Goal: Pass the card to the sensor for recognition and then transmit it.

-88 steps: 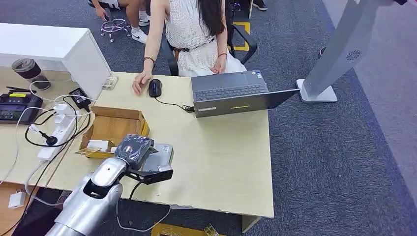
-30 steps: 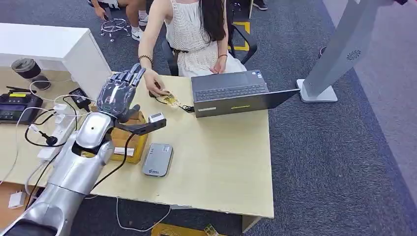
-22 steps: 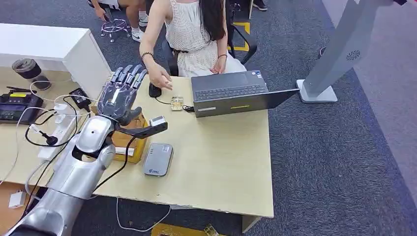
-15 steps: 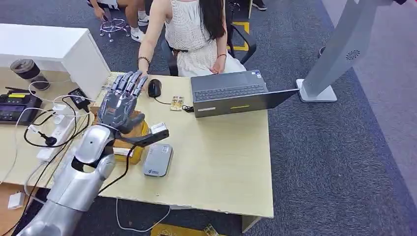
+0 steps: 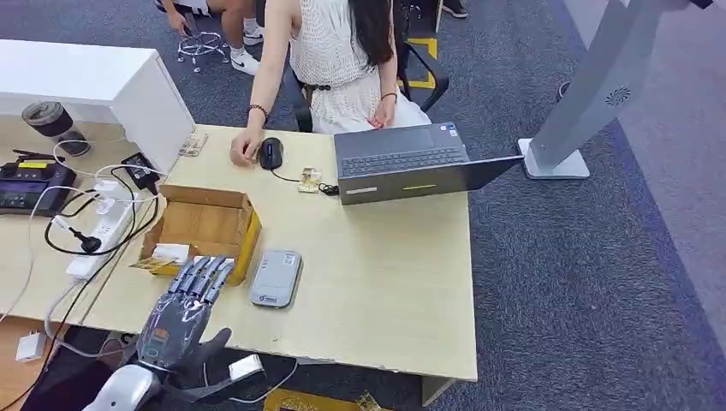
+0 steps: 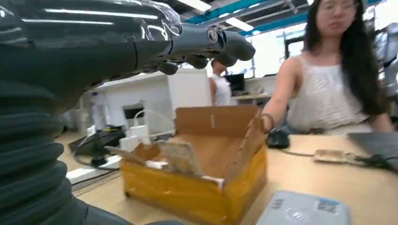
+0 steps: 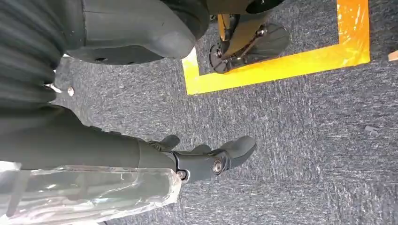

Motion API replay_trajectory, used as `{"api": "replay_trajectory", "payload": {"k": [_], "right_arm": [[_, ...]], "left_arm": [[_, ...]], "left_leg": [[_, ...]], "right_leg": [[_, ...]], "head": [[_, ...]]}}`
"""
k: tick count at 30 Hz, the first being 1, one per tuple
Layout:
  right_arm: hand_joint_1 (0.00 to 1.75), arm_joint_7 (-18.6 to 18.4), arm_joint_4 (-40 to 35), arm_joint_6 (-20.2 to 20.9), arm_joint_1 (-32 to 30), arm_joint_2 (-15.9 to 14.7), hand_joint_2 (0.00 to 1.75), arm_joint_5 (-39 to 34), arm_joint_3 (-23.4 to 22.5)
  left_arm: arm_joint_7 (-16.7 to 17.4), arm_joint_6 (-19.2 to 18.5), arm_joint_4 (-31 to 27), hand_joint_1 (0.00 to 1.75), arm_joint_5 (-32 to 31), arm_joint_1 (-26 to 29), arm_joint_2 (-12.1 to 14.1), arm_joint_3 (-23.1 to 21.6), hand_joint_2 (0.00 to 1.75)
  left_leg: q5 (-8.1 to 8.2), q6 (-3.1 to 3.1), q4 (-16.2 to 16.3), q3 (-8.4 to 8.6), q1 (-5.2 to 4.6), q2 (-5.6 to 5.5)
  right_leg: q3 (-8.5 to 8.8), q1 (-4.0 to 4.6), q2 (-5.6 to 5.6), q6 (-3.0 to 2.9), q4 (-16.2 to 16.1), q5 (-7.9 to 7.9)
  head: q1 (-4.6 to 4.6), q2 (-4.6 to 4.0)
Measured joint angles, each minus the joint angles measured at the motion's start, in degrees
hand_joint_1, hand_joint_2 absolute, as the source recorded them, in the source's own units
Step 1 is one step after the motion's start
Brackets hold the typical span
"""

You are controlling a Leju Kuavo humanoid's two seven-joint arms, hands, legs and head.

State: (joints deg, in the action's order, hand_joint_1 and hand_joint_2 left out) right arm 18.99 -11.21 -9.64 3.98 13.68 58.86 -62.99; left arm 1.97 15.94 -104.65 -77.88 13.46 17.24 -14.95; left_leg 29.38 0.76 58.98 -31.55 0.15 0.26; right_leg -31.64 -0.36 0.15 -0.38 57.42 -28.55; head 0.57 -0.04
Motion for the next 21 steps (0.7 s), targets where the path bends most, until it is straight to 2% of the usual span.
{"api": "replay_trajectory", "payload": {"k": [5,7,11,17,21], "right_arm": [[0.00,0.1,0.0,-0.1,0.0,0.0,1.75,0.1,-0.1],[0.00,0.0,0.0,-0.2,0.0,0.0,1.75,0.3,-0.1],[0.00,-0.1,0.0,-0.3,0.1,0.0,1.75,1.1,-0.1],[0.00,-0.5,0.0,-0.3,0.1,0.0,1.75,1.2,-0.1],[0.00,-1.1,0.0,0.0,0.1,0.0,1.75,2.3,-0.1]], "left_arm": [[0.2,-0.7,0.5,0.00,-0.2,0.9,-0.7,2.9,1.75],[1.6,-1.1,1.2,0.00,-2.0,0.4,-1.6,4.0,1.75],[3.1,-1.2,4.0,0.00,-5.0,-2.2,-4.1,6.8,1.75],[4.1,-1.4,6.7,0.00,-5.9,-4.6,-6.3,8.9,1.75],[4.2,-1.9,11.0,0.00,-6.9,-9.4,-7.9,9.5,1.75]], "left_leg": [[-0.03,0.01,0.0,0.09,-0.01,0.01],[-0.03,0.02,0.0,0.09,-0.01,0.00],[-0.03,0.03,0.0,0.09,-0.02,-0.02],[-0.02,0.03,0.0,0.09,-0.02,-0.04],[-0.04,0.04,0.0,0.09,-0.02,-0.09]], "right_leg": [[0.07,0.00,0.01,-0.02,0.0,0.03],[0.08,0.00,0.00,-0.02,0.0,0.03],[0.10,0.00,0.00,-0.01,0.0,0.04],[0.06,0.00,-0.01,-0.01,0.0,0.03],[0.10,0.00,-0.06,-0.01,0.0,0.04]], "head": [[0.00,0.00],[0.00,0.00],[0.00,0.00],[-0.02,0.00],[-0.02,0.00]]}}
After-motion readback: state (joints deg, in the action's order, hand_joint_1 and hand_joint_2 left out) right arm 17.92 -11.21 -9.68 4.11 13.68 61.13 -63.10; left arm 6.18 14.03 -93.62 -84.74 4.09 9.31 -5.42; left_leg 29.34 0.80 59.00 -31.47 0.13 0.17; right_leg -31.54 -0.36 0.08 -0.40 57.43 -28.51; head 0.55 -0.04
